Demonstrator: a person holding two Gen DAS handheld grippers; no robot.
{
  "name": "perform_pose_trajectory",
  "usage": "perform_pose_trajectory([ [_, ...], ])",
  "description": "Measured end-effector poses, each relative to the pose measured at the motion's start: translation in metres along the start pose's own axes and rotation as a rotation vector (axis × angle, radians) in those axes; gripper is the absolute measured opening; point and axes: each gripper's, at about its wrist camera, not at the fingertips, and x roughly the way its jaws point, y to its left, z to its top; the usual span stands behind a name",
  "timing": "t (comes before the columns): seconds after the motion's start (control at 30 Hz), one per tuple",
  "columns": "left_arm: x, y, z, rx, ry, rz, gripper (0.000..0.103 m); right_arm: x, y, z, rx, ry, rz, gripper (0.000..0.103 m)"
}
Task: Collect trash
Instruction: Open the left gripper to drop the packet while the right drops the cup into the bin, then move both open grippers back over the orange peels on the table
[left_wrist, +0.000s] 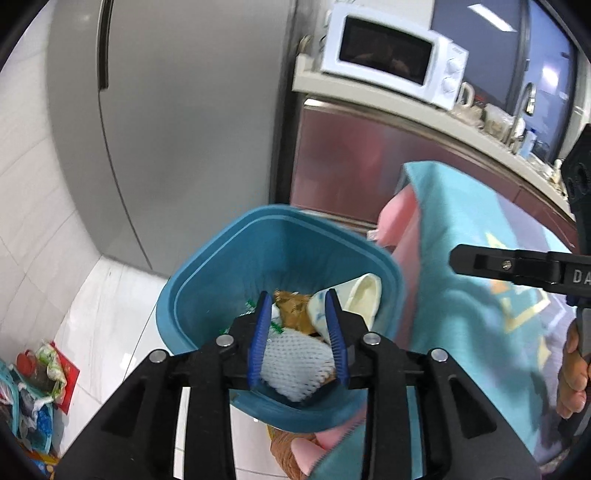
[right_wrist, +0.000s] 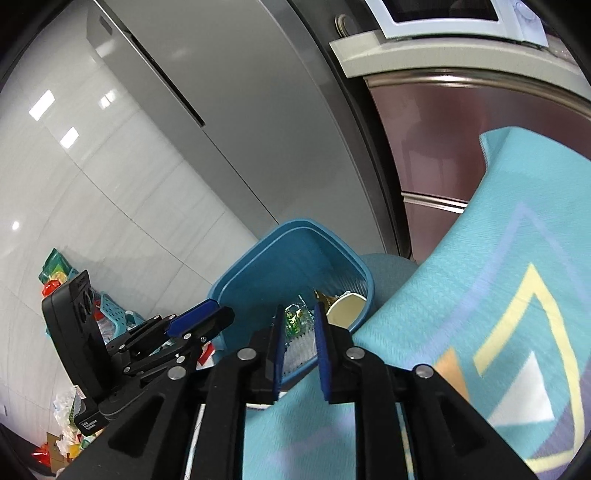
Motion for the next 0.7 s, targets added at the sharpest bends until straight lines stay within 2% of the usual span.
perform_pose_trajectory([
  [0.13,-0.027,-0.023,0.002,0.051,-0.063,-0.046,0.039,-0.029,0.001,-0.01,-0.026,-0.044,0.002,0.024],
  [0.23,-0.045,-0.041,0.002,0.084,-0.104,-0.084,0.049,-0.053,-0.002,-0.022,-0.044,-0.083,-0.018,0.026],
  [0.33,-0.062,-0.069,0.002,0.125,-0.145,-0.134,0.06,-0.08,-0.01,-0.035,-0.043,-0.13,-0.049,0.034],
  [0.43,-0.073,-0.097,-0.003,0.178,-0.161,-0.185,0.064,-0.109,-0.027,-0.05,-0.026,-0.166,-0.092,0.035],
  [0.7,-0.084,-0.179,-0.02,0.303,-0.167,-0.266,0.072,-0.173,-0.072,-0.094,0.062,-0.241,-0.219,0.038],
])
